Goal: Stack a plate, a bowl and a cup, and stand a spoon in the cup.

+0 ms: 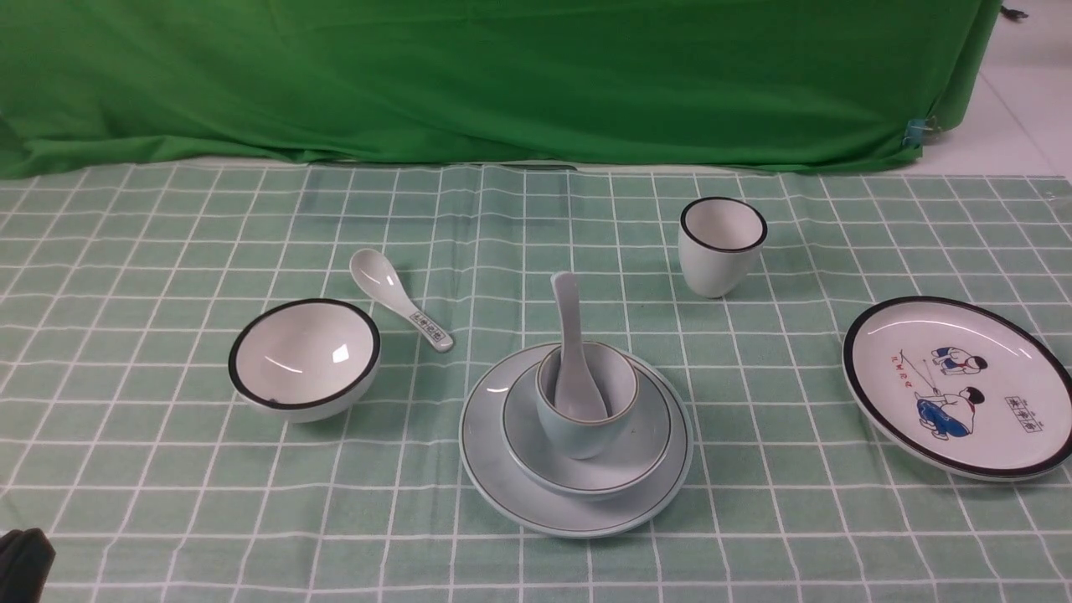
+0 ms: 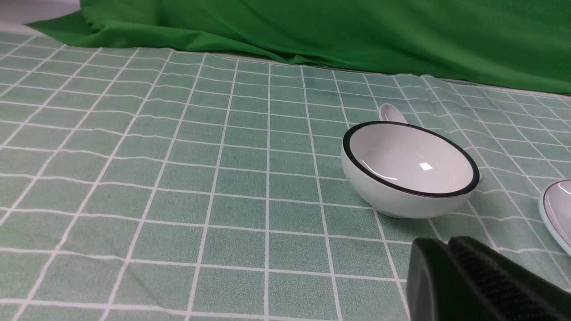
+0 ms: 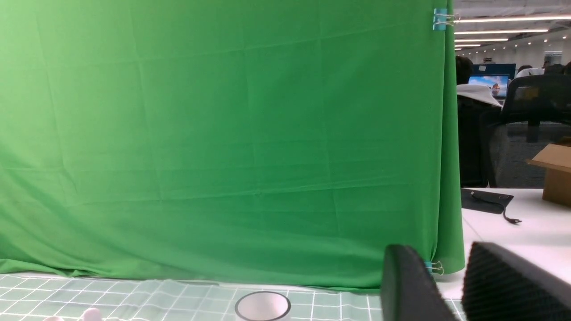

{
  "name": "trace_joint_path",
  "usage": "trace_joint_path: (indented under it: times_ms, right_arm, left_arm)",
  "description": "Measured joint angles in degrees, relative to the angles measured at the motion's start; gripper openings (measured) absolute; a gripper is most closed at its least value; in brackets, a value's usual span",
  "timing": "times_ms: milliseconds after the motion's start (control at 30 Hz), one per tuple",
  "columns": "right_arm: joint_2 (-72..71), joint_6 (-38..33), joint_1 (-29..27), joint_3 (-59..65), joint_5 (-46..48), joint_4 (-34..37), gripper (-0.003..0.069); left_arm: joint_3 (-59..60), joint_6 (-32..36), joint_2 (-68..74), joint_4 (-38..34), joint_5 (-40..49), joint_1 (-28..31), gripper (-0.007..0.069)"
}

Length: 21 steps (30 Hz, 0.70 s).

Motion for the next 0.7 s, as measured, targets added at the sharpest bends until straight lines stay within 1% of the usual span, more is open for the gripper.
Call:
trace_joint_path:
  times_ms: [300, 500, 600, 633, 667, 700]
  right_arm:
    - [0.0, 0.0, 0.0, 0.0, 0.0, 0.0, 0.0239]
    - [0.0, -1.79, 0.0, 0.25, 0.13, -0.2, 0.0241]
    - [0.0, 0.76, 0.0, 1.28, 0.01, -3.51, 0.0241]
    - [0.0, 3.73, 0.0, 2.05, 0.01, -6.95, 0.0241]
    - [0.0, 5.89, 0.0, 2.52, 0.01, -8.42, 0.0241]
    - [0.0, 6.23, 0.0, 2.74, 0.01, -9.02, 0.0241]
  left_arm:
    - [0.0, 0.0, 0.0, 0.04, 0.07, 0.0, 0.0013]
    - [0.0, 0.0, 0.0, 0.04, 0.07, 0.0, 0.0013]
    - [0.0, 0.0, 0.0, 0.17, 0.07, 0.0, 0.0013]
    - [0.0, 0.0, 0.0, 0.17, 0.07, 0.0, 0.0013]
    - [0.0, 0.0, 0.0, 0.22, 0.07, 0.0, 0.0013]
    - [0.0, 0.0, 0.0, 0.22, 0.07, 0.0, 0.0013]
